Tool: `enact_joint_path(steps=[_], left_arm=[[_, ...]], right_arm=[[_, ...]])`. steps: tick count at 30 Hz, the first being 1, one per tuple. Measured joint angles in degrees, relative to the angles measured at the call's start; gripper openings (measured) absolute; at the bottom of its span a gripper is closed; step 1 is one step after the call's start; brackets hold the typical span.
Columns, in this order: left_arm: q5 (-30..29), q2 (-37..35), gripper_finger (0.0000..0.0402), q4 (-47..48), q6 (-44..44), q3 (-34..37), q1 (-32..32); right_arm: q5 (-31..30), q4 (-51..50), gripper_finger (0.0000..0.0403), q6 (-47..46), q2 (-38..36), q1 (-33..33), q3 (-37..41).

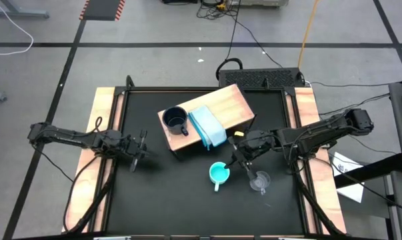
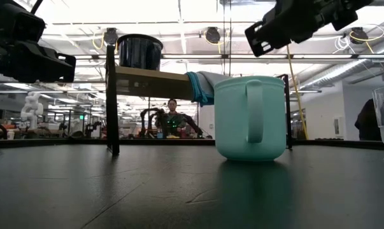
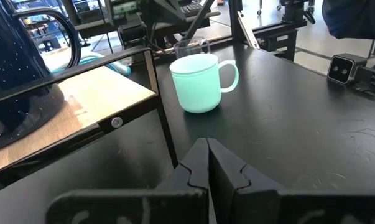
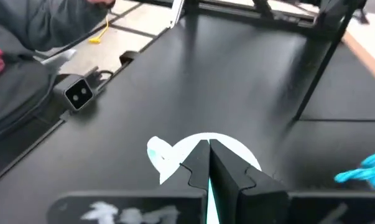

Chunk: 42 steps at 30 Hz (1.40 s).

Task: Stack small to large cups/mugs on shelf
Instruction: Put the light blue mug over the folded light blue napkin on the shelf

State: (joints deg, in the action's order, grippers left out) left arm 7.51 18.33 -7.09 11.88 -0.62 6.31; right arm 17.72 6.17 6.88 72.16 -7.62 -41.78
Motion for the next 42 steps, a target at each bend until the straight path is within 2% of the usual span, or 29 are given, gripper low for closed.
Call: enact_joint_path(steps=[7,12,16,20,24,28,36,42], left_arm=[[0.0,0.0,0.0001,-0.1,0.2,0.0,0.0],[0.0,0.0,0.0001,-0.1,0.1,0.0,0.0],[0.0,0.0,0.0004,-0.1,0.0,0.0,0.0],[0.0,0.0,0.0002,0.0,0.0,0.0,0.0],[0.0,0.0,0.0004,0.1,0.0,0.0,0.0],[0.0,0.0,0.0002,0.1,0.0,0.0,0.0],[0.0,0.0,0.0002,1.4,0.0,0.0,0.0],[0.0,0.0,0.0003,1.4,0.0,0.0,0.0]], right_arm=[[-0.1,-1.5,0.0002,-2.3,2.0,0.0,0.0],[-0.1,-1.3,0.0027,-3.3,1.9,0.0,0.0],[-1.7,-2.9,0.0067,-5.1,1.9,0.4,-1.5],[-6.0,-9.5,0.0126,-5.9,1.9,0.5,-5.0],[-6.1,-14.2,0.0184,-8.2,1.9,0.8,-7.3],[-6.1,-17.3,0.0215,-11.8,2.0,1.6,-7.5],[-6.0,-19.3,0.0217,-14.8,7.8,2.0,-9.5],[-5.9,-27.3,0.0216,-13.4,15.2,1.9,-17.1]])
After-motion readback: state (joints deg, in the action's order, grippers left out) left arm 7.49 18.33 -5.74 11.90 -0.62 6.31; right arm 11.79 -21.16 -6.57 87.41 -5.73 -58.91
